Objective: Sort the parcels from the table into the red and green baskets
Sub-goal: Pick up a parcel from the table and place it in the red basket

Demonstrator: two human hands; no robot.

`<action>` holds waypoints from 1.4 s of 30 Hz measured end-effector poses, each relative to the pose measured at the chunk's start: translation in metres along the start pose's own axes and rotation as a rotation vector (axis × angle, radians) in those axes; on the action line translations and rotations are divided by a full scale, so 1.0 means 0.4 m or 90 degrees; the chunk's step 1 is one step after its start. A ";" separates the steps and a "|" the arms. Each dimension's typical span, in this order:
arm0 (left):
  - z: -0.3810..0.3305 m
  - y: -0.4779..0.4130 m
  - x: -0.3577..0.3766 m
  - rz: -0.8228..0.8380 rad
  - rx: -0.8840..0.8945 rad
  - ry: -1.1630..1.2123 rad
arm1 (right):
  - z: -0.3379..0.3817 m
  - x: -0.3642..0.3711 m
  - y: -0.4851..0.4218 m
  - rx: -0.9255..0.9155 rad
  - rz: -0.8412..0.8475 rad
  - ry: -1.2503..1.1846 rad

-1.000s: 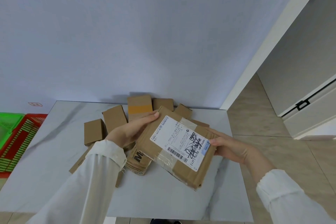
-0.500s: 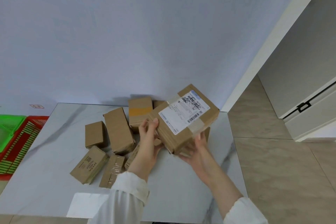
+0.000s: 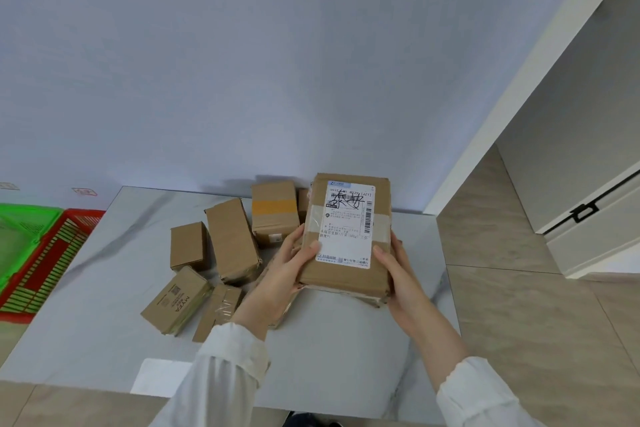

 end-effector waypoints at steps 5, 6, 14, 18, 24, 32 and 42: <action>0.072 0.037 -0.021 -0.119 0.020 0.051 | -0.062 0.037 0.030 -0.032 0.010 0.021; 0.086 0.049 -0.032 -0.139 0.016 0.055 | -0.081 0.051 0.032 -0.030 0.018 0.029; 0.151 0.243 -0.236 -0.271 0.042 0.124 | -0.222 0.269 0.066 0.052 0.140 0.099; 0.151 0.383 -0.380 -0.350 0.065 0.149 | -0.302 0.445 0.116 0.072 0.202 0.138; 0.208 0.622 -0.670 -0.467 0.093 0.212 | -0.479 0.763 0.237 0.109 0.314 0.187; 0.312 0.906 -1.044 -0.598 0.116 0.275 | -0.740 1.173 0.388 0.149 0.440 0.273; 0.294 0.933 -1.420 -0.663 0.123 0.315 | -0.907 1.522 0.332 0.144 0.449 0.287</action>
Point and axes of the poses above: each hand's wrist, its own y-axis away from the middle knuckle, its own x-axis out of the palm, z = x × y, the point moved 3 cm from there along -y, towards the middle knuckle, and after that the axes turned 6 degrees about -y, right-handed, at the moved point
